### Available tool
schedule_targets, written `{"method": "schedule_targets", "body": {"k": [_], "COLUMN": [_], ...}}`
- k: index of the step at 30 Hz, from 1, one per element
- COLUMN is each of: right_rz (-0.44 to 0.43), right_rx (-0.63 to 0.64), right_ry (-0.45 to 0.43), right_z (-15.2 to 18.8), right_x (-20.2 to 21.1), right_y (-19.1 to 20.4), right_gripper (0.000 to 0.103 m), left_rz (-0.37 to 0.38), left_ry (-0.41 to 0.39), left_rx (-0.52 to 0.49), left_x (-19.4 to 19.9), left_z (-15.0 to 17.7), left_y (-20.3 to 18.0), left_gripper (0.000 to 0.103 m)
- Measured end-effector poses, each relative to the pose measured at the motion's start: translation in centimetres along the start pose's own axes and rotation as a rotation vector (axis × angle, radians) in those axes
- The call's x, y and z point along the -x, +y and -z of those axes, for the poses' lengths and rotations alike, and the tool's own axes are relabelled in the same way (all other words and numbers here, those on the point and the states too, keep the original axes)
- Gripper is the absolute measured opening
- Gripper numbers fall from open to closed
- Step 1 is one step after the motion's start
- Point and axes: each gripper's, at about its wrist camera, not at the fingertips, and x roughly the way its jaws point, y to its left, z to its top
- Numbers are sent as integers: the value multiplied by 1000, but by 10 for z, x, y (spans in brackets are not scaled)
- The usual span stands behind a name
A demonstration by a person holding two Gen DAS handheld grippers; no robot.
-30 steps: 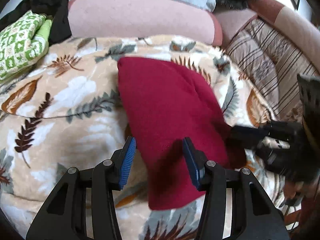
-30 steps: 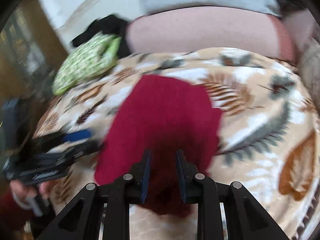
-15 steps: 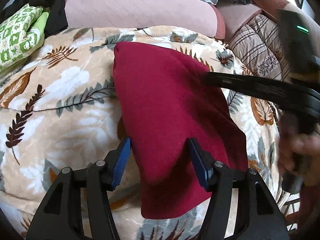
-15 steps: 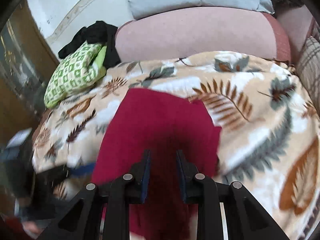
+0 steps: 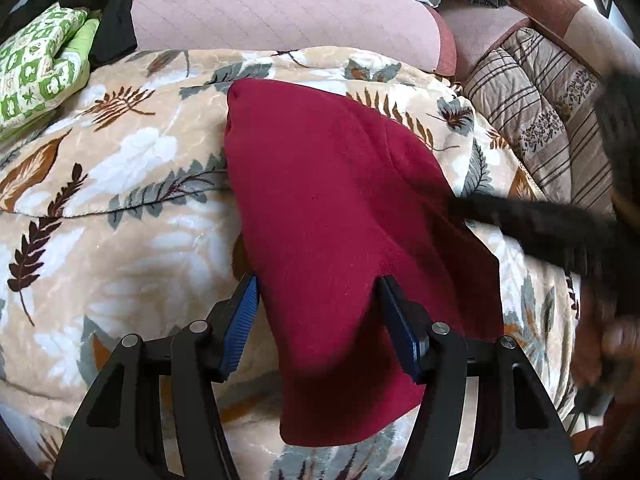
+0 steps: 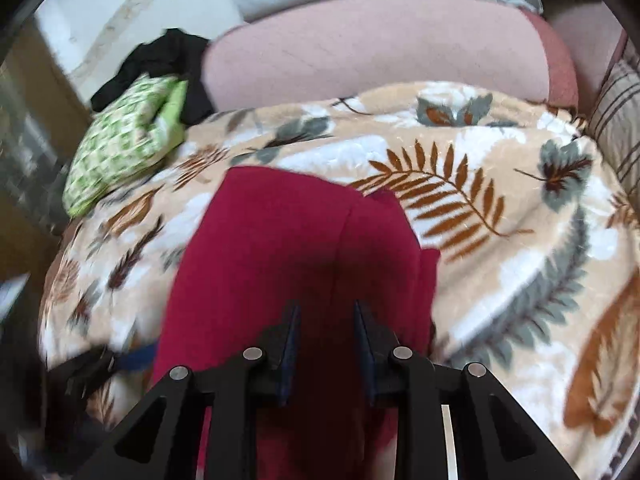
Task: Fold small clothes
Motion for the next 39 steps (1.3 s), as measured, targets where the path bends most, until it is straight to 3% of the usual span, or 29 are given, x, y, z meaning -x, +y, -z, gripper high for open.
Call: {"method": "schedule_targets", "body": {"k": [3, 5, 9, 11, 12, 14, 16, 18, 21, 23, 24, 27, 31, 35, 37, 39], "right_rz": [63, 30, -45, -67, -64, -96, -179, -227, -287, -271, -244, -227, -227, -314, -356, -344], "right_rx": [-3, -35, -115, -147, -176, -250, -330, -380, -373, -327, -296, -230, -152, -134, -140, -112], "right_ry": [53, 41, 19, -52, -91, -137, -112, -65, -18, -36, -34, -52, -68, -74, -45, -13], "right_z": [29, 41, 34, 32, 31, 31, 27, 25, 22, 21, 19, 14, 12, 32, 46, 59], "right_x": [-14, -28, -11, 4, 9, 7, -10, -30, -58, -61, -59, -39, -1, 31, 32, 24], "right_y": [-4, -13, -24, -32, -38, -53, -66, -73, -71, -62, -56, -42, -11, 19, 34, 48], "right_gripper": [26, 28, 29, 39, 55, 77, 77, 77, 77, 74, 64, 41, 39, 39, 39, 39], "left_rz": [-5, -4, 44, 50, 74, 131, 184, 225, 291, 324, 321, 288, 293, 220, 181, 143], "left_ry": [7, 21, -17, -44, -39, -4, 52, 69, 116, 121, 109, 91, 63, 34, 42, 65], "left_rx": [-4, 7, 48, 79, 99, 135, 171, 214, 283, 299, 284, 215, 184, 154, 158, 176], "left_x": [-3, -6, 15, 20, 18, 8, -11, -27, -51, -59, -56, -36, 15, 72, 83, 77], "left_z": [1, 2, -5, -10, -13, -16, -18, -19, -18, -16, -16, -16, -5, 27, 46, 66], "left_y": [-3, -2, 11, 19, 24, 31, 36, 40, 44, 42, 40, 29, 27, 32, 36, 42], "left_gripper": [64, 64, 65, 68, 71, 72, 72, 83, 83, 79, 67, 55, 54, 54, 54, 55]}}
